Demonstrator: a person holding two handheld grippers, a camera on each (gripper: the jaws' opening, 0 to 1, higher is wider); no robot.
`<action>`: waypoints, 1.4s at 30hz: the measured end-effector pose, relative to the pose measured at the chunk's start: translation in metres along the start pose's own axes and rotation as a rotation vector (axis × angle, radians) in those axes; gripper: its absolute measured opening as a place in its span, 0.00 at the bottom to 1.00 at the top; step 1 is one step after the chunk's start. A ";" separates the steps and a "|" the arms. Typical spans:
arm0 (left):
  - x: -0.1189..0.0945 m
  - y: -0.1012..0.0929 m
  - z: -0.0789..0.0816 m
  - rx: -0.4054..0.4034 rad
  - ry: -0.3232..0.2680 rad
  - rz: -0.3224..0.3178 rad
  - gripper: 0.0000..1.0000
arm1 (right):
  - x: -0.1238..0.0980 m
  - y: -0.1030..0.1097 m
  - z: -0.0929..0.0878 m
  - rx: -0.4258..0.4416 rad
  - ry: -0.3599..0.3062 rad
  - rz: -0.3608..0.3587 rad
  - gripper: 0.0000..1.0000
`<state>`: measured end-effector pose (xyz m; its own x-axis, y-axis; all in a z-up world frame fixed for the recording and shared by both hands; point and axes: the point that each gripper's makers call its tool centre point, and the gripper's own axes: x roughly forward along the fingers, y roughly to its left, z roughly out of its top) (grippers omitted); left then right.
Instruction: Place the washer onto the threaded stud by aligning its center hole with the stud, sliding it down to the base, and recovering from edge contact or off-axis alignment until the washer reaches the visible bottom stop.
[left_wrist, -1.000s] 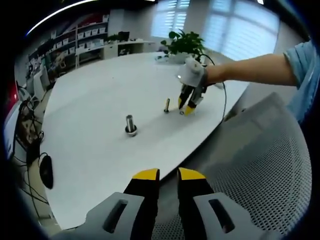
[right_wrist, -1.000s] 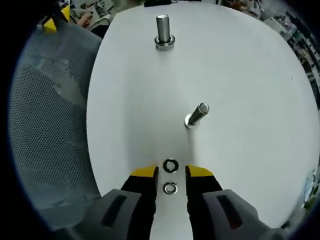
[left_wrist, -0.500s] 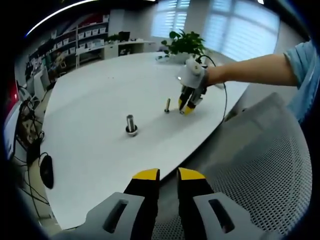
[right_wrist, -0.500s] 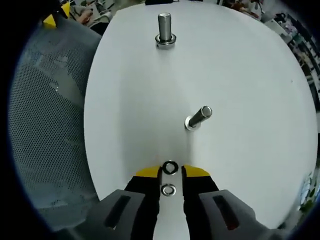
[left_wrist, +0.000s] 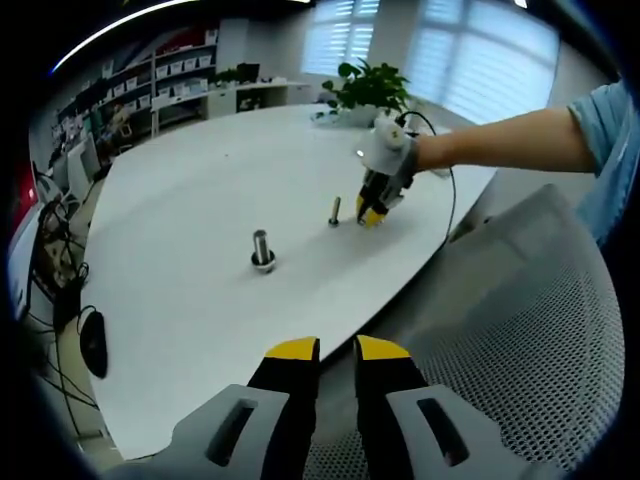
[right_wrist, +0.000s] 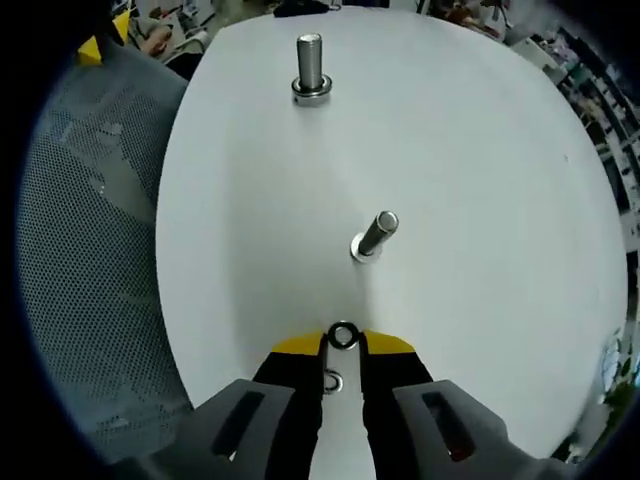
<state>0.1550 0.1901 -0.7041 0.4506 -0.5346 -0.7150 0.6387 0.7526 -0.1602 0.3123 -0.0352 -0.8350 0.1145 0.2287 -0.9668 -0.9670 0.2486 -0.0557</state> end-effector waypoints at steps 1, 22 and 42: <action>0.000 0.000 0.000 0.000 -0.001 0.000 0.11 | -0.002 -0.001 0.002 0.002 -0.007 -0.005 0.15; 0.000 0.000 0.000 0.004 0.003 -0.002 0.11 | -0.052 -0.019 0.055 0.136 -0.290 -0.145 0.14; 0.001 0.000 -0.002 0.003 0.015 0.002 0.11 | -0.045 -0.016 0.067 0.099 -0.214 -0.088 0.14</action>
<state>0.1538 0.1908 -0.7063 0.4422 -0.5276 -0.7253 0.6398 0.7523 -0.1572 0.3380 0.0139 -0.7742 0.2534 0.3938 -0.8836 -0.9253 0.3650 -0.1027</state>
